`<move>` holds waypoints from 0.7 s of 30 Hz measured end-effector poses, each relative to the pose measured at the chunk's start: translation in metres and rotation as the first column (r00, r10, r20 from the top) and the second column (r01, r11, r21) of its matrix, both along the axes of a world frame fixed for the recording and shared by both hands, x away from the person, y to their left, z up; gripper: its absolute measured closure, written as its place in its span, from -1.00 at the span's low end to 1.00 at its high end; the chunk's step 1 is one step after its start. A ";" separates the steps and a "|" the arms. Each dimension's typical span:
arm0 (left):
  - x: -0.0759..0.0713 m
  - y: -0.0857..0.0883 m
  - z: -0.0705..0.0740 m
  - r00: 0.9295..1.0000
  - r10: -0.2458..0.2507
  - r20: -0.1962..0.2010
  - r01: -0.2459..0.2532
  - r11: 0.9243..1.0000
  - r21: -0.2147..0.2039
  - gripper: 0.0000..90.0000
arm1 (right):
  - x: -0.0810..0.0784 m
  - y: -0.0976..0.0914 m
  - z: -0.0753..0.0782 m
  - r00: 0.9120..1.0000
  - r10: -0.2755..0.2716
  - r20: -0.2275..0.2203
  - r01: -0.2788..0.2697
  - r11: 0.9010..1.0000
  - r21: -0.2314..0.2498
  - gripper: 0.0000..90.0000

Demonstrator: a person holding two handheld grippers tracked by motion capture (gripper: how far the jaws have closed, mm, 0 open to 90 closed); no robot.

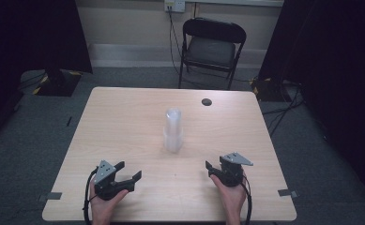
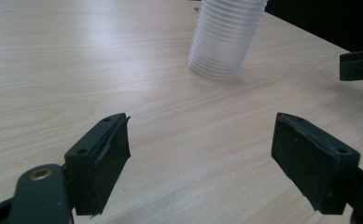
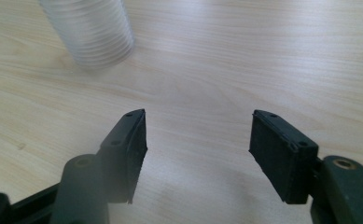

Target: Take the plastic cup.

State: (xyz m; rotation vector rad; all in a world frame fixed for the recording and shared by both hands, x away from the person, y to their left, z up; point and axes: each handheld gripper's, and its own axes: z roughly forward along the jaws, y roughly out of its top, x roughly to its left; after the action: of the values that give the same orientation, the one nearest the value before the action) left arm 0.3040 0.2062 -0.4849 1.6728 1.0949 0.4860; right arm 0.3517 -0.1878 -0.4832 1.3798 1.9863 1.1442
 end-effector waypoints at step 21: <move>-0.004 -0.012 0.006 0.998 -0.056 0.029 0.055 0.998 0.015 -0.60 | -0.017 0.016 0.017 0.987 0.138 0.086 -0.147 0.983 0.109 -0.07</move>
State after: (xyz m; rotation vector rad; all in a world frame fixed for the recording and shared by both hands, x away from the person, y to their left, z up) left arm 0.2996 0.1946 -0.4785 1.6989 1.0233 0.4823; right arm 0.3348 -0.1714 -0.4664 1.2433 2.0175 1.3747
